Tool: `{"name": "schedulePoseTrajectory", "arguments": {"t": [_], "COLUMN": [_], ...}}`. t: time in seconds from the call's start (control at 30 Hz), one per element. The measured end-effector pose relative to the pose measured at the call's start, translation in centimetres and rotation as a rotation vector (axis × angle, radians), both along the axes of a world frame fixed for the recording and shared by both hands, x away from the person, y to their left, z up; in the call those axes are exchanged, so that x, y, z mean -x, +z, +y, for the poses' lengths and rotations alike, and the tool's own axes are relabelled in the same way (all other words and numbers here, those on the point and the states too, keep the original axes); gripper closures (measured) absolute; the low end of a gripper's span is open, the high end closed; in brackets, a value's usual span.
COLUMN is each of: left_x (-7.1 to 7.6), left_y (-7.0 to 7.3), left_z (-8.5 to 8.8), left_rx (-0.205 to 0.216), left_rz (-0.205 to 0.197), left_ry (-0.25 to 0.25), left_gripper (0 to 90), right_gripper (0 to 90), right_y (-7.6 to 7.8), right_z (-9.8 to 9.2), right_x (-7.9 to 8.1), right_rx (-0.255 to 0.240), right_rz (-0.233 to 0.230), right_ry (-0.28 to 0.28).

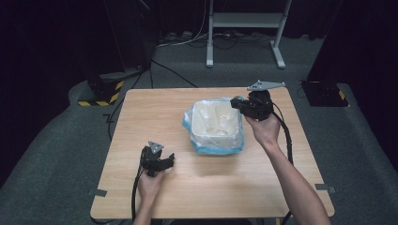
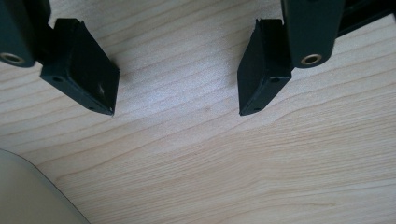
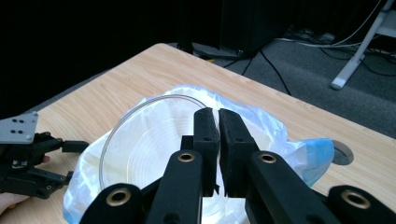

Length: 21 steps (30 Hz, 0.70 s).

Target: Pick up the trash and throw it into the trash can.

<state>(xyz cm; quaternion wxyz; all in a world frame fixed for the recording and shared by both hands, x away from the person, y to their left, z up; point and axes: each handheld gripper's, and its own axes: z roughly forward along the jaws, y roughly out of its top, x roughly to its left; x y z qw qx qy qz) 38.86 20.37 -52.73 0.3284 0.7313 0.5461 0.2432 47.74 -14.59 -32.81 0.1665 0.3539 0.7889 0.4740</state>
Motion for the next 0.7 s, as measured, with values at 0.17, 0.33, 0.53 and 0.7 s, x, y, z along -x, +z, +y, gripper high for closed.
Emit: {"name": "schedulePoseTrajectory", "arguments": {"t": [0.17, 0.33, 0.53, 0.7], "left_x": [0.0, 0.0, 0.0, 0.0], "left_y": [0.0, 0.0, 0.0, 0.0], "left_z": [0.0, 0.0, 0.0, 0.0], "left_rx": [0.000, 0.000, 0.000, 0.000], "left_rz": [0.000, 0.000, 0.000, 0.000], "left_ry": [0.000, 0.000, 0.000, 0.000], "left_gripper": [29.3, 29.4, 29.4, 29.4], "right_gripper": [86.2, 81.1, 66.6, 60.1], "right_y": [-0.8, -1.8, -2.5, -2.5], "right_z": [0.8, 0.8, 0.0, -0.9], "right_x": [-0.4, -0.8, -0.8, -0.3], "right_rx": [0.046, 0.036, 0.015, 0.000], "right_rz": [0.007, 0.024, 0.026, 0.014], "right_ry": [0.006, -0.006, -0.030, -0.049]}}
